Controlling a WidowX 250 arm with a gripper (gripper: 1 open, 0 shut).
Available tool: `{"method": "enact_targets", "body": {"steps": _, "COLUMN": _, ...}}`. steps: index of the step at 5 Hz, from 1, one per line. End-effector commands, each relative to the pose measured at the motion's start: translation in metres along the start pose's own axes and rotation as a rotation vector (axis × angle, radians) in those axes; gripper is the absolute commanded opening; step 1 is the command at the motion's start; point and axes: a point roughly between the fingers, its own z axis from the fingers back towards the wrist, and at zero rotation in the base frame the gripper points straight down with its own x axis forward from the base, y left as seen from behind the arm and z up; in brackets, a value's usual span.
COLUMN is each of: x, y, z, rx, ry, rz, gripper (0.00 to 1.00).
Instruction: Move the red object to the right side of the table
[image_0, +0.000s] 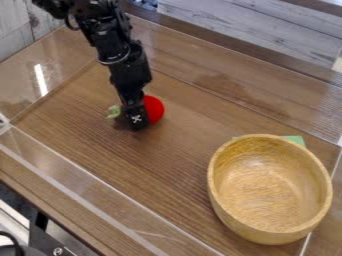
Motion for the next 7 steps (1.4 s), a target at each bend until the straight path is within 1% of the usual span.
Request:
{"method": "enact_targets", "body": {"steps": 1, "x": 0.004, "y": 0.012, "z": 0.008, "rx": 0.024, "ry": -0.034, "rz": 0.011, "gripper": 1.00}}
{"method": "enact_targets", "body": {"steps": 3, "x": 0.005, "y": 0.013, "z": 0.005, "rx": -0.012, "ry": -0.054, "rz": 0.039, "gripper": 1.00}}
{"method": "enact_targets", "body": {"steps": 4, "x": 0.009, "y": 0.013, "z": 0.014, "rx": -0.003, "ry": -0.057, "rz": 0.060, "gripper": 0.00}}
{"method": "enact_targets", "body": {"steps": 5, "x": 0.014, "y": 0.012, "z": 0.027, "rx": 0.015, "ry": -0.060, "rz": 0.083, "gripper": 0.00}}
{"method": "enact_targets", "body": {"steps": 6, "x": 0.028, "y": 0.010, "z": 0.043, "rx": 0.049, "ry": -0.066, "rz": 0.100, "gripper": 0.00}}
{"method": "enact_targets", "body": {"steps": 7, "x": 0.052, "y": 0.002, "z": 0.053, "rx": 0.075, "ry": -0.083, "rz": 0.102, "gripper": 0.00}}
